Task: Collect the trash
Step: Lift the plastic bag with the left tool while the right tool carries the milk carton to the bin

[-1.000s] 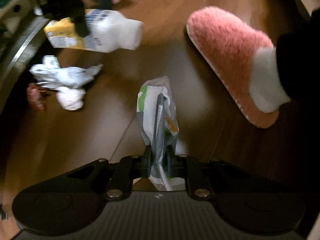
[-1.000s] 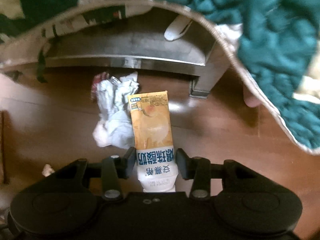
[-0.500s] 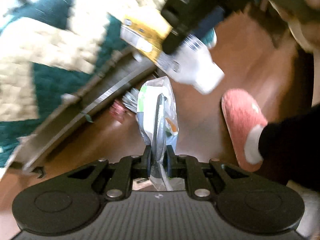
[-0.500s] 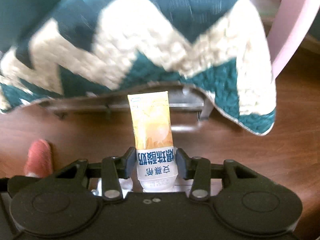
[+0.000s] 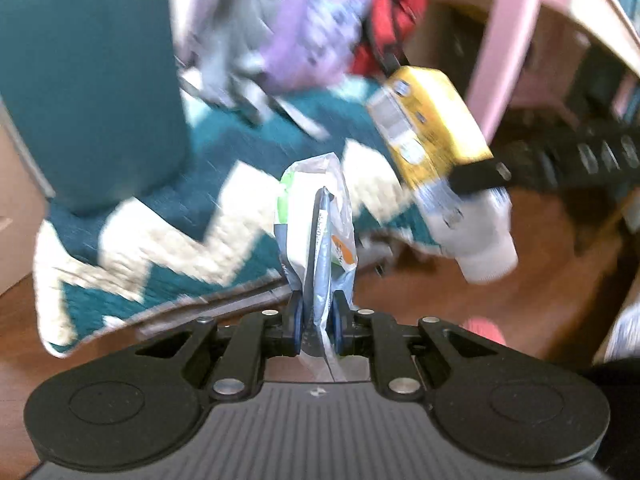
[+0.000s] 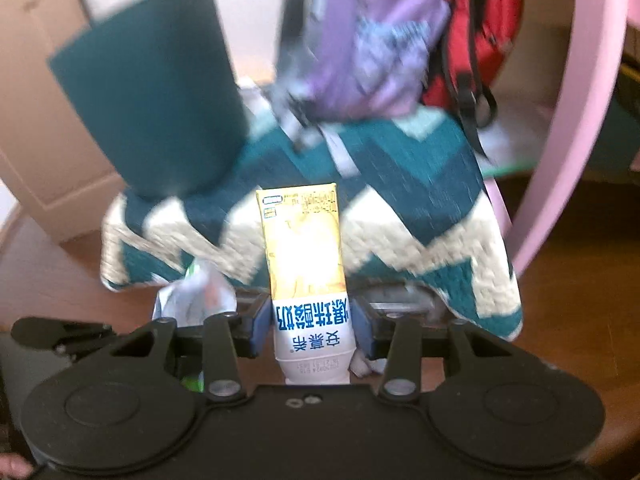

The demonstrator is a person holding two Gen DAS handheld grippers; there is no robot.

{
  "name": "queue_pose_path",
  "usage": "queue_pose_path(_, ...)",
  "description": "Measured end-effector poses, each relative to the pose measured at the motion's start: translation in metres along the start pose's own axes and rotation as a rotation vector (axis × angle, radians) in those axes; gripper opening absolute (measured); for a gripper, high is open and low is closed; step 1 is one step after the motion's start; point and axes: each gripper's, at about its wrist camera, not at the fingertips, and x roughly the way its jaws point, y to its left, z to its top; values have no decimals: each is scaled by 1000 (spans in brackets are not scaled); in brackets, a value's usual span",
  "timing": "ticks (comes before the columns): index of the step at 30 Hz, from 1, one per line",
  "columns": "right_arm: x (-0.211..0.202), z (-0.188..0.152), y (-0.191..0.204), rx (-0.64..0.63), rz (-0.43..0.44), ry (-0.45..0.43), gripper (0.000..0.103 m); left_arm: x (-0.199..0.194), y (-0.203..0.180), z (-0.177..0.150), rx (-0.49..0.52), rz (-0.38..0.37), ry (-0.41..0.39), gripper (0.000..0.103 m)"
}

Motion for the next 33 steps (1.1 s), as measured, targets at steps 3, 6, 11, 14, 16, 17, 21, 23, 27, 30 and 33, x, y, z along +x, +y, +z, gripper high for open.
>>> queue_pose_path(3, -22, 17, 16, -25, 18, -58, 43, -31, 21, 27, -49, 36, -73, 14)
queue_pose_path(6, -41, 39, 35, -53, 32, -113, 43, -60, 37, 54, -70, 79, -141, 14)
queue_pose_path(11, -63, 80, 69, -103, 52, -186, 43, -102, 65, 97, -89, 136, -219, 14)
queue_pose_path(14, -73, 103, 87, -124, 61, -235, 43, -124, 81, 123, -91, 173, -262, 14)
queue_pose_path(16, -78, 119, 100, -133, 65, -264, 43, -139, 94, 141, -102, 187, -289, 14)
queue_pose_path(17, -79, 128, 106, -140, 67, -279, 43, -146, 100, 150, -104, 195, -302, 14)
queue_pose_path(21, -81, 164, 130, -159, 76, -326, 43, -166, 123, 184, -89, 255, -355, 14)
queue_pose_path(23, -78, 185, 143, -169, 78, -339, 43, -175, 137, 198, -82, 288, -383, 14)
queue_pose_path(27, -68, 225, 166, -173, 64, -374, 43, -177, 165, 226, -111, 301, -374, 14)
queue_pose_path(30, -52, 245, 179, -174, 58, -371, 43, -164, 180, 242, -99, 337, -360, 14)
queue_pose_path(33, -23, 263, 187, -179, 48, -334, 43, -141, 190, 259, -63, 377, -333, 14)
